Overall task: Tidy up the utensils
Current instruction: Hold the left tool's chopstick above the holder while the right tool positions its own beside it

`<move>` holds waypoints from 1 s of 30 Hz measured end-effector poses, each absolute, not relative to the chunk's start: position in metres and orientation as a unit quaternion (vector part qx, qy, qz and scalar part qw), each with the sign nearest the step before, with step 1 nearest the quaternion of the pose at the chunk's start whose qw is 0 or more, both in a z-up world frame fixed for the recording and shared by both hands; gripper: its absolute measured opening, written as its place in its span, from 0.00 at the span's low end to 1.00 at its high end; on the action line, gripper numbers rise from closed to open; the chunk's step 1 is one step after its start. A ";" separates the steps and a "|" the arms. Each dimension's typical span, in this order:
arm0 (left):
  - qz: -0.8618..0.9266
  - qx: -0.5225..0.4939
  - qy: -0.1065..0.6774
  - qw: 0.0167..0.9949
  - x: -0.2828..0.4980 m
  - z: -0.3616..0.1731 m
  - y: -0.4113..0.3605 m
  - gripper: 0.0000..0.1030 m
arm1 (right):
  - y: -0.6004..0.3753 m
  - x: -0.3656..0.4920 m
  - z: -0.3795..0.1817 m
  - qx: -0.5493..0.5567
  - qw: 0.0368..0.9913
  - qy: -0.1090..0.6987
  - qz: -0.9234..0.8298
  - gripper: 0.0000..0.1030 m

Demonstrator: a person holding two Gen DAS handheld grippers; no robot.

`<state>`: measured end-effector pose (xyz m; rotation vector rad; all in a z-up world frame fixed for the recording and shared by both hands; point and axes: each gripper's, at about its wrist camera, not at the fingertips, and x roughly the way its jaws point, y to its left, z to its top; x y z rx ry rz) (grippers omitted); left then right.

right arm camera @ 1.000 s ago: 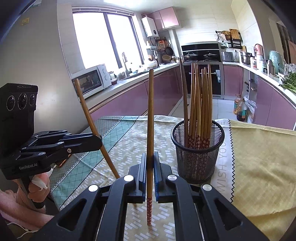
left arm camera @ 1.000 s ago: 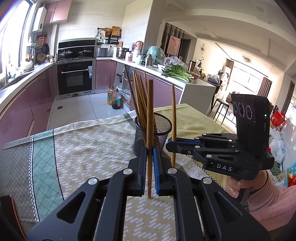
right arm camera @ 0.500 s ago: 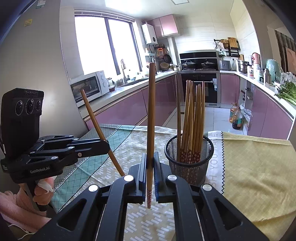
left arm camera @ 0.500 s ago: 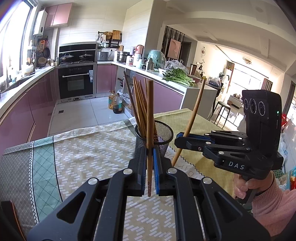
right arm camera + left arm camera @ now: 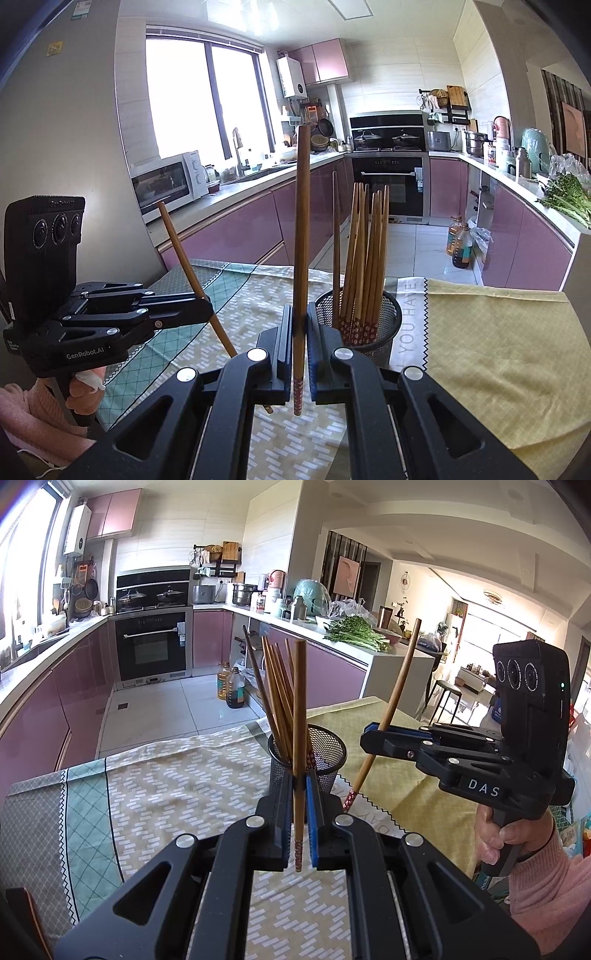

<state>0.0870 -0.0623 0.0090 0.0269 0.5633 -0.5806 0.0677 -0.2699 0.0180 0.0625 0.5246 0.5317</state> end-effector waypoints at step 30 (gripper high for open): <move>-0.284 0.013 0.244 0.927 0.092 0.032 -0.065 0.07 | -0.269 0.068 0.035 0.014 0.941 0.227 0.252 0.06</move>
